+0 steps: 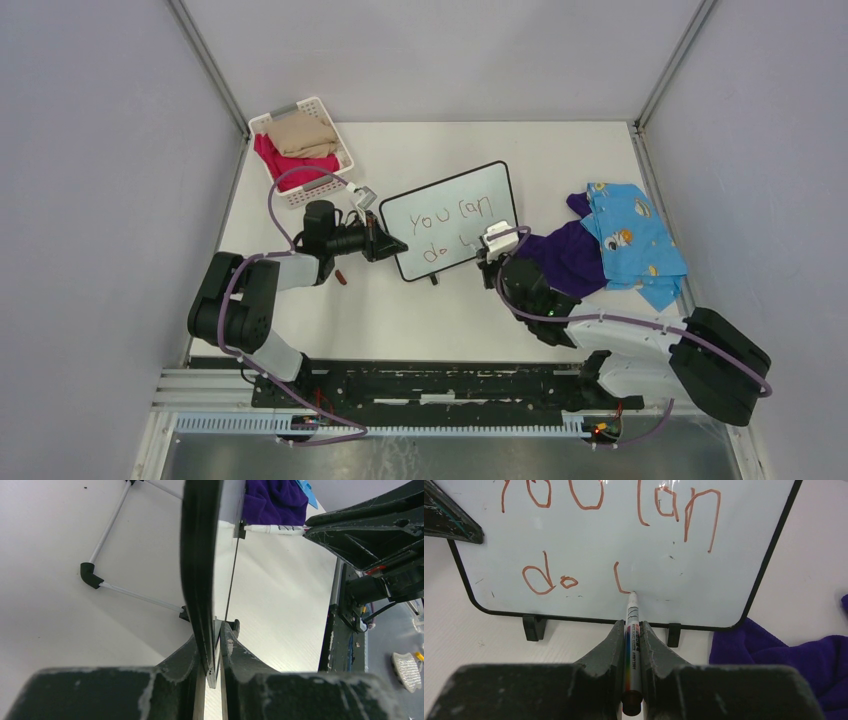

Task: Write a sentence on the whiteboard

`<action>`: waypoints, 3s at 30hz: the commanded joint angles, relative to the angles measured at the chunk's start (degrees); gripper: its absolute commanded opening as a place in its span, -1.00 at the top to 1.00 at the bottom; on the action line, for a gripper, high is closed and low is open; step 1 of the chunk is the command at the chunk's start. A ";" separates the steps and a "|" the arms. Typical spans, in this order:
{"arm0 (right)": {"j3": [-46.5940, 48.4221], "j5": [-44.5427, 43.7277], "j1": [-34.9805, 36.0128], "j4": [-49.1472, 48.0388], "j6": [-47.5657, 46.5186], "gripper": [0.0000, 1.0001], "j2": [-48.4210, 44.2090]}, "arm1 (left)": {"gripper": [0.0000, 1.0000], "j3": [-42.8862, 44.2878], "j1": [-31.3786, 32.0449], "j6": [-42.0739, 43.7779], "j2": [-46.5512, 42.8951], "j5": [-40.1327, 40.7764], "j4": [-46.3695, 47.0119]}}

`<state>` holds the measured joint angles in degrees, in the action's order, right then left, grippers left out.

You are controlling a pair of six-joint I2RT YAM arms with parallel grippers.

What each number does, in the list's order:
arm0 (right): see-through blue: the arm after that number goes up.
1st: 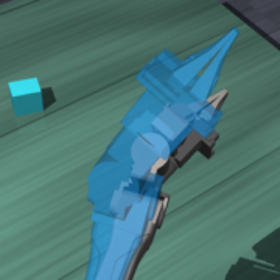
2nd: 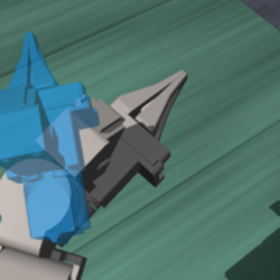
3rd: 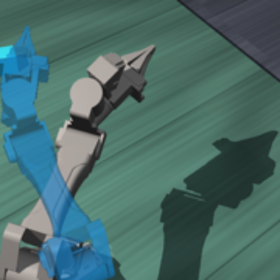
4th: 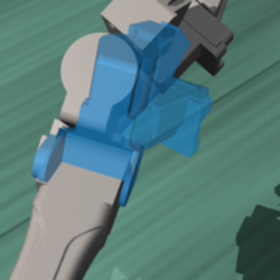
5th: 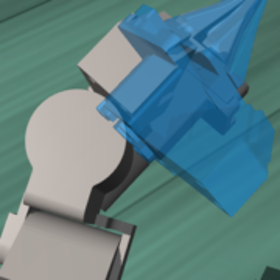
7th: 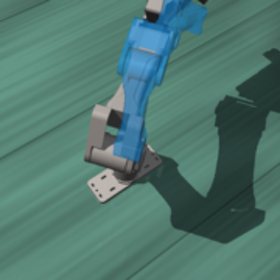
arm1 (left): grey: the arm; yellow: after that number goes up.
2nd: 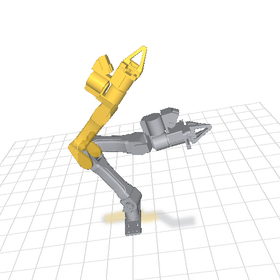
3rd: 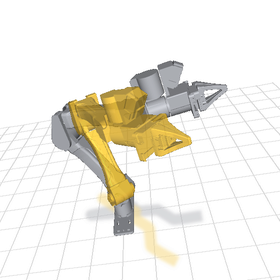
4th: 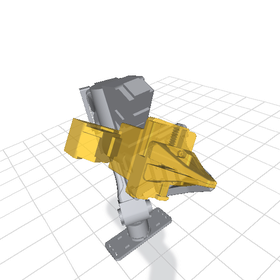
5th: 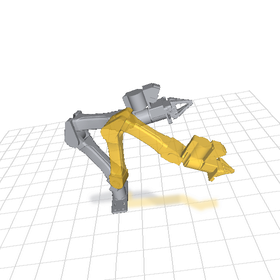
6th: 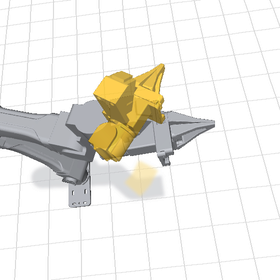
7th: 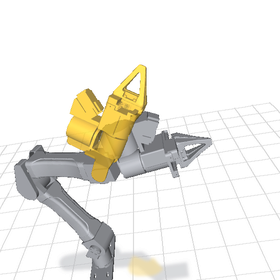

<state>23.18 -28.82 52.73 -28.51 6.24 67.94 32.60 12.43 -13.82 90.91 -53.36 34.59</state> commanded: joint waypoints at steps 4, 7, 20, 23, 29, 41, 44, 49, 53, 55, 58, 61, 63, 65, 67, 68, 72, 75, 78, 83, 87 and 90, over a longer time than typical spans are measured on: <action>-0.50 2.21 -0.24 -3.80 -0.46 1.00 -3.94 | 0.96 -0.17 0.93 5.87 1.37 4.31 -5.01; 0.02 6.51 -0.19 -5.01 -0.59 1.00 -3.42 | 0.96 -0.17 0.93 5.87 1.37 4.30 -5.06; 2.05 3.77 -0.19 -5.66 -0.70 1.00 0.06 | 0.97 -0.13 0.93 6.08 1.45 4.36 -5.32; 1.89 2.98 -0.36 -5.93 -1.03 1.00 0.58 | 0.97 -0.13 1.02 6.09 1.46 4.37 -5.32; 1.44 2.00 -0.84 -5.93 -0.71 1.00 1.32 | 0.96 -0.10 1.11 6.23 1.29 4.38 -5.49; 0.56 -1.50 -2.02 -4.81 -0.53 1.00 -1.22 | 0.96 0.00 1.28 6.52 1.20 4.70 -5.94; 0.16 -0.16 -2.06 -5.46 -0.60 1.00 -2.62 | 0.97 -0.04 1.29 6.48 1.17 4.70 -5.94; 1.00 0.92 -2.09 -6.30 -1.32 1.00 -3.48 | 0.97 -0.04 1.29 6.50 1.12 4.78 -6.00; 2.54 1.38 -2.10 -6.47 -1.69 1.00 -2.59 | 0.96 0.06 1.36 6.62 1.23 4.76 -6.20; 3.32 1.61 -2.17 -6.49 -1.78 1.00 -1.85 | 0.96 0.08 1.37 6.55 1.21 4.81 -6.20; 4.17 1.73 -2.35 -6.47 -1.89 1.00 -0.65 | 0.96 -0.02 1.37 6.61 1.11 4.77 -6.20; 4.15 1.96 -2.64 -6.77 -1.62 1.00 0.04 | 0.96 -0.02 1.37 6.67 1.06 4.78 -6.21; 4.33 2.02 -2.78 -6.71 -1.58 1.00 0.55 | 0.96 0.08 1.46 6.69 1.11 4.76 -6.20; 4.33 2.08 -3.18 -6.58 -1.53 1.00 1.06 | 0.96 0.07 1.46 6.71 1.16 4.76 -6.20; 4.04 2.08 -3.40 -6.39 -1.33 1.00 1.40 | 0.96 0.08 1.46 6.71 1.11 4.80 -6.20; 3.76 2.02 -3.50 -6.38 -1.27 1.00 1.49 | 0.97 0.04 1.46 6.64 1.14 4.84 -6.20; 2.78 1.93 -3.58 -6.03 -0.74 1.00 1.33 | 0.97 0.12 1.46 6.70 1.06 4.96 -6.30; 1.90 1.89 -3.55 -5.55 -0.48 1.00 0.98 | 0.97 0.11 1.46 6.66 1.16 4.94 -6.38; 0.96 1.27 -3.58 -5.06 -0.38 1.00 0.59 | 0.96 0.24 1.46 6.69 1.20 5.05 -6.46; -0.43 1.20 -3.51 -4.72 0.26 1.00 -0.13 | 0.96 0.21 1.46 6.79 1.22 5.08 -6.60; -1.44 1.11 -3.49 -4.54 0.61 1.00 -0.76 | 0.96 0.14 1.54 6.78 1.11 5.14 -6.55; -1.98 1.52 -3.50 -4.45 0.96 1.00 -0.87 | 0.96 0.22 1.55 6.78 1.11 5.14 -6.55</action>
<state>22.20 -27.05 49.60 -32.38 6.17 67.99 33.15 12.99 -13.74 90.91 -52.93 33.32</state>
